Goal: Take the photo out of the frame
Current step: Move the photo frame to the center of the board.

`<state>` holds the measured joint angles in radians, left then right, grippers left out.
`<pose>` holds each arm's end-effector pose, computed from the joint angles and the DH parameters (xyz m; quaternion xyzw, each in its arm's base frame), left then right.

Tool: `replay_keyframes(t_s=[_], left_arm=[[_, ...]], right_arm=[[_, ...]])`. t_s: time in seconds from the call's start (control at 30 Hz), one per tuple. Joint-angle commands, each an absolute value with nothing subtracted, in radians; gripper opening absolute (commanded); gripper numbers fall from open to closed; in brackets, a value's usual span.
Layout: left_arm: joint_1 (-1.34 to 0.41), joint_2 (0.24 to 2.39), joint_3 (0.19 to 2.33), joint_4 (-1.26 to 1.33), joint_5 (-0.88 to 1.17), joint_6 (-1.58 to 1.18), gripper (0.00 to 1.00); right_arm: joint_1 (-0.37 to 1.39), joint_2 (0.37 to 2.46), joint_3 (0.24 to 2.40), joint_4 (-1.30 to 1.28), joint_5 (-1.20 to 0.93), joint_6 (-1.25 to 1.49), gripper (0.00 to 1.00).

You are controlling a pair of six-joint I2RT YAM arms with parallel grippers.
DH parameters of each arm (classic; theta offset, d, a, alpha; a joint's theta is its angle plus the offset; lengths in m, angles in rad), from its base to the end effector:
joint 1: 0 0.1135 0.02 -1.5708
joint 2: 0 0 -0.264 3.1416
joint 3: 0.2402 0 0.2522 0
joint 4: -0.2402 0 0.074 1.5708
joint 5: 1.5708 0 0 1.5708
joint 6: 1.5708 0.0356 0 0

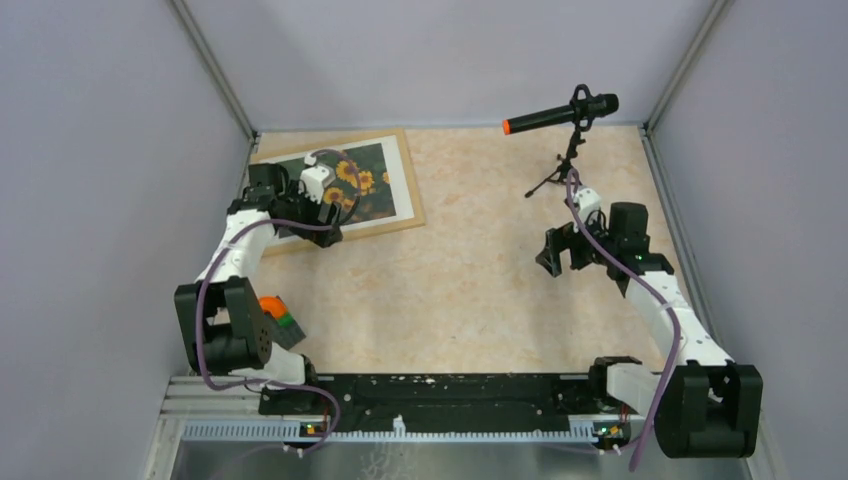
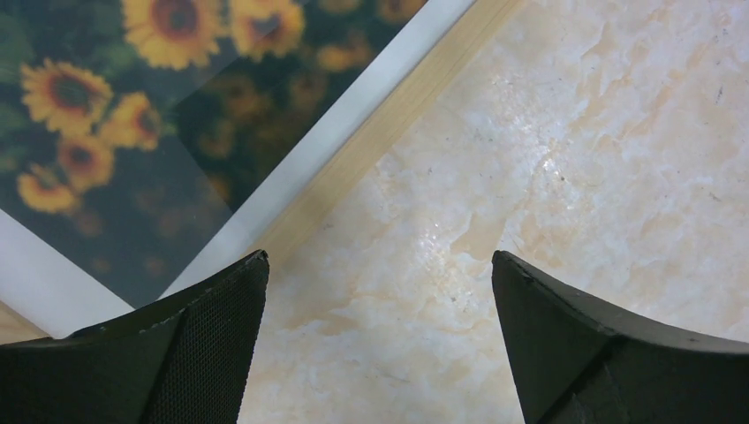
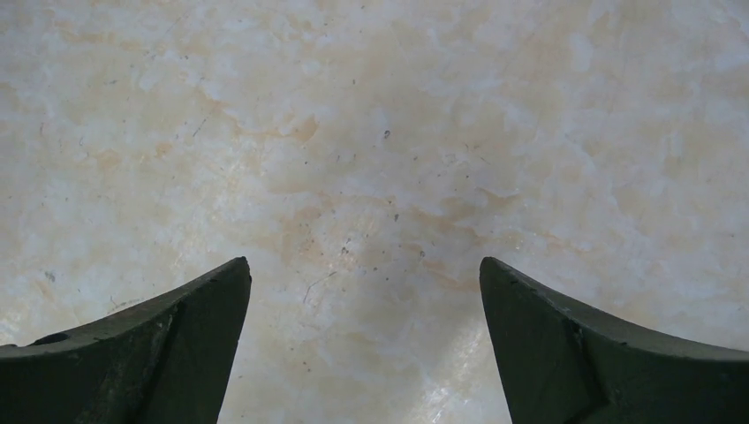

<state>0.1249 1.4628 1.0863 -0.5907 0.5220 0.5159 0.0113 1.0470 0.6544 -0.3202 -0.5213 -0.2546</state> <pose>0.3008 0.0199 0.2554 0.2544 0.8900 -0.1434 0.3502 0.2164 0.0202 0.2352 -0.2227 0.8567 0.1839 0.4274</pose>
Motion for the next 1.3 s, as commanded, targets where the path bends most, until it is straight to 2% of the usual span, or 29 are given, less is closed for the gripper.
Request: replay_keyframes(t_s=[0.0, 0.37, 0.77, 1.0, 1.27], left_arm=[[0.106, 1.532, 1.169, -0.580, 0.535, 0.609, 0.99], [0.004, 1.830, 1.408, -0.690, 0.495, 0.833, 0.99], [-0.083, 1.970, 1.436, -0.679, 0.441, 0.981, 0.93], [-0.150, 1.951, 1.344, -0.693, 0.420, 1.060, 0.74], [-0.305, 1.897, 1.189, -0.635, 0.322, 1.114, 0.40]], right_arm=[[0.024, 1.066, 0.720, -0.326, -0.554, -0.275, 0.99], [0.024, 1.096, 0.738, -0.364, -0.595, -0.286, 0.99], [0.024, 1.112, 0.746, -0.366, -0.598, -0.292, 0.99], [0.024, 1.112, 0.749, -0.363, -0.597, -0.293, 0.99], [0.024, 1.115, 0.755, -0.360, -0.597, -0.288, 0.99]])
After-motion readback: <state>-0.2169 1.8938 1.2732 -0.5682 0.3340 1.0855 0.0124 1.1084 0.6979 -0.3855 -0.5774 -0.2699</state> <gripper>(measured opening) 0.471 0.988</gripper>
